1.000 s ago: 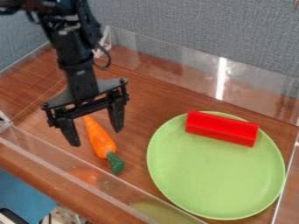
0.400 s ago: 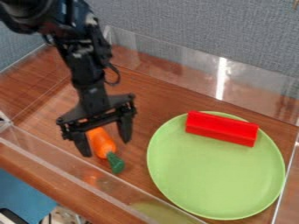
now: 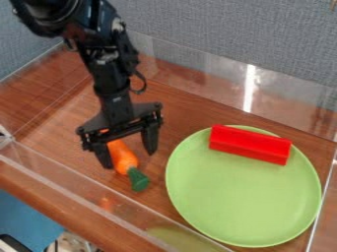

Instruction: Put the carrot on the green plate

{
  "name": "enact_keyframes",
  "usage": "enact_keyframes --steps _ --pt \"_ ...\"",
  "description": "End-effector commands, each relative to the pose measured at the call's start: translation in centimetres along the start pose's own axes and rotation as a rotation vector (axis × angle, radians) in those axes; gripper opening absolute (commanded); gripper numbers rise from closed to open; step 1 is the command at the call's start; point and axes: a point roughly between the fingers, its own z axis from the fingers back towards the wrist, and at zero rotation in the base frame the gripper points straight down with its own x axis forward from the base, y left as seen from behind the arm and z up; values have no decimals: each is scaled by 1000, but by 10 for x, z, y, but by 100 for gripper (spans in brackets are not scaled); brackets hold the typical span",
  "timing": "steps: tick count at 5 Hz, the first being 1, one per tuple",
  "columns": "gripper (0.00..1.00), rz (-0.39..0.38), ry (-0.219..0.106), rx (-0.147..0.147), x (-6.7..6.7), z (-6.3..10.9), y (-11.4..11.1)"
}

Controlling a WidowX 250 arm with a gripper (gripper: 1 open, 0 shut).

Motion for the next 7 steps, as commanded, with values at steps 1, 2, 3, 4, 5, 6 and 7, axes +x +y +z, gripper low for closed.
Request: enact_keyframes --steps 1,2,3,4,5,6,7 --pt "100 60 -50 -19 15 11 -9" --pt "100 87 -60 -10 17 11 -4" --pt "100 108 -69 0 19 12 2" --pt "100 128 -77 9 19 13 7" --pt "100 96 -83 13 13 10 -5" --pt "100 61 -87 18 5 7 -17" --pt "100 69 -89 25 15 6 -20"
